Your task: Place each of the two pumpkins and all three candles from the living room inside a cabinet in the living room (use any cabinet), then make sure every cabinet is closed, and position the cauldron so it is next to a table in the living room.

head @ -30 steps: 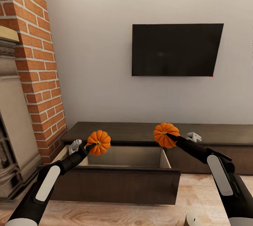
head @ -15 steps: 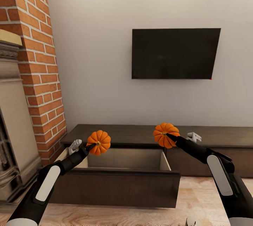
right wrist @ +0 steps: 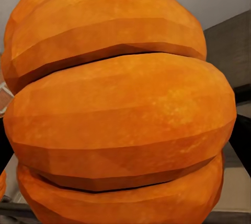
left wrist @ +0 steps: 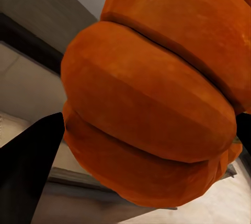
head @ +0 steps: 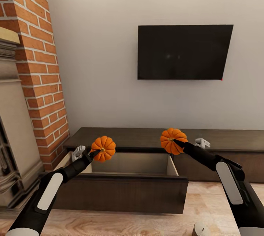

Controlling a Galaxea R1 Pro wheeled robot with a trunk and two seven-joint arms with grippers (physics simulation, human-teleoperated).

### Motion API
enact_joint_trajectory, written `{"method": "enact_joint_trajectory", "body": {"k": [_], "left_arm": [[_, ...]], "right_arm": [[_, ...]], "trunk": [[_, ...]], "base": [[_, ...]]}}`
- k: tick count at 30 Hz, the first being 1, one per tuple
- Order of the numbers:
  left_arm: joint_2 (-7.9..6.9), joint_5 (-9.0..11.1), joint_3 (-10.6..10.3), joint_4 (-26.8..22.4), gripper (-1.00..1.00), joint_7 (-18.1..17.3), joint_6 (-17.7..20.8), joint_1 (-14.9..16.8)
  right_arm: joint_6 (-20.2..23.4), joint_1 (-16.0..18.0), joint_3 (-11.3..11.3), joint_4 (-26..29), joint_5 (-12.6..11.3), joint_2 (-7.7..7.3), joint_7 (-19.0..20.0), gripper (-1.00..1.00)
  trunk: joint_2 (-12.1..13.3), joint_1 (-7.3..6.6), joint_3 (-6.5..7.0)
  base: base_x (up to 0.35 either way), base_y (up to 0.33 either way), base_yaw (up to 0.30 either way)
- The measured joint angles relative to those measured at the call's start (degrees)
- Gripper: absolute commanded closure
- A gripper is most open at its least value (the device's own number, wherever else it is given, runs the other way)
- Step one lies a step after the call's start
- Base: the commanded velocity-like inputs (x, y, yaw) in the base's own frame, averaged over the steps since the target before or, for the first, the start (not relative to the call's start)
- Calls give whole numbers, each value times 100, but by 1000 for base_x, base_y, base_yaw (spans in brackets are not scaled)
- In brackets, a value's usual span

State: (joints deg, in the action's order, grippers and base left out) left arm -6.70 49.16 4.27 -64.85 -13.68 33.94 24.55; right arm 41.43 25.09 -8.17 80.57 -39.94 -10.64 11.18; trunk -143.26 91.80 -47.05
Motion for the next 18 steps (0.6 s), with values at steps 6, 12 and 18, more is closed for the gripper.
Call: {"method": "enact_joint_trajectory", "body": {"k": [6, 12, 18], "left_arm": [[-6, 0, 0, 0, 100, 0, 0, 0], [-8, 0, 0, 0, 100, 0, 0, -1], [-8, 0, 0, 0, 100, 0, 0, -2]], "right_arm": [[0, 0, 0, 0, 0, 0, 0, 100], [0, 0, 0, 0, 7, 0, 0, 100], [-6, 0, 1, 0, 14, 6, -6, 100]], "trunk": [[0, 0, -57], [0, 0, -113], [0, 0, -169]], "base": [[0, 0, 0], [0, 0, 0], [0, 0, 0]]}}
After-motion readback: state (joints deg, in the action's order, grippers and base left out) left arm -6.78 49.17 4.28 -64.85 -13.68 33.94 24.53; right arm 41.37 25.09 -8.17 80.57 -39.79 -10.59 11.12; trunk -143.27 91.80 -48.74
